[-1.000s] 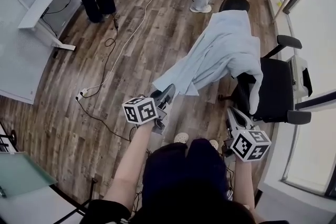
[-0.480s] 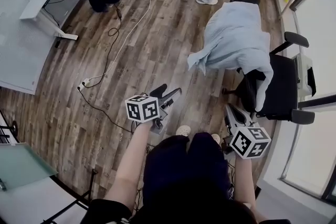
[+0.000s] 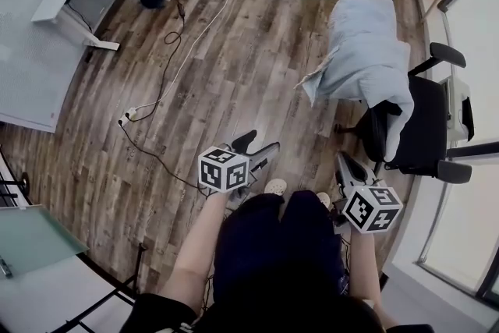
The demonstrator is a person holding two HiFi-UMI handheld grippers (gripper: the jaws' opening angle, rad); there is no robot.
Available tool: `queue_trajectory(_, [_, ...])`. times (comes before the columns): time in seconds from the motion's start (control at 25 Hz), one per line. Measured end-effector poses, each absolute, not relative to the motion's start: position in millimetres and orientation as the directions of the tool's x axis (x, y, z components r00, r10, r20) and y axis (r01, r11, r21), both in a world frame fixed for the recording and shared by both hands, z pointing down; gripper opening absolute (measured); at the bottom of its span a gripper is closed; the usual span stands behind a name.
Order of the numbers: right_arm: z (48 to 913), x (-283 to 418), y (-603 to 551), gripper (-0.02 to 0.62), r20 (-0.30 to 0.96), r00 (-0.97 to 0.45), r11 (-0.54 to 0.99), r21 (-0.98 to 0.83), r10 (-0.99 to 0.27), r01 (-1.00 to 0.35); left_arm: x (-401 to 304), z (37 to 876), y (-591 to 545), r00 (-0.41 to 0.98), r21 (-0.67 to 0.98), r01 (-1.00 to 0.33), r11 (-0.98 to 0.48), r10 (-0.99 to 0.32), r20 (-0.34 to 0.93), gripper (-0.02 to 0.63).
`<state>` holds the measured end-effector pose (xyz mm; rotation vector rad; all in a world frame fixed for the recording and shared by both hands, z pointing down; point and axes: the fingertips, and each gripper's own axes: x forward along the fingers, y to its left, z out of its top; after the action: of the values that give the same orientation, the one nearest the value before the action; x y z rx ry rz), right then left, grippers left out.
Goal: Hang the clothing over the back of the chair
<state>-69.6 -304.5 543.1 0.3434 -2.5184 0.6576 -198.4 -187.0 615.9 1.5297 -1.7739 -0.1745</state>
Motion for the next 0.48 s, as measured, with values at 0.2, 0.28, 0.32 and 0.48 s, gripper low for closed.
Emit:
queue_trajectory(0.2, [540.7,-69.3,-305.5,0.000,0.526,-0.842,0.853,-0.382,-0.116,-0.356,-190.0,613.7,-185.5,0.033,0.565,-0.784,0.258,-0.891,0.452,0.308])
queue_trajectory(0.28, [539.1,-67.4,-305.5,0.000,0.518,-0.847,0.855,-0.380,-0.119,-0.353,-187.2,611.7,-183.4,0.032,0.556,-0.791,0.254,-0.891,0.453,0.307])
queue_trajectory(0.32, [537.7,-66.6,-305.6,0.000,0.512,-0.851,0.856,-0.379,-0.122,-0.351,-186.4,609.3,-181.9,0.028,0.550,-0.796,0.253,-0.892,0.451,0.307])
queue_trajectory(0.48, [523.3,-69.0,-307.2,0.000,0.456,-0.880,0.868,-0.374,-0.134,-0.326,-186.6,584.2,-179.5,0.002,0.511,-0.830,0.226,-0.913,0.407,0.305])
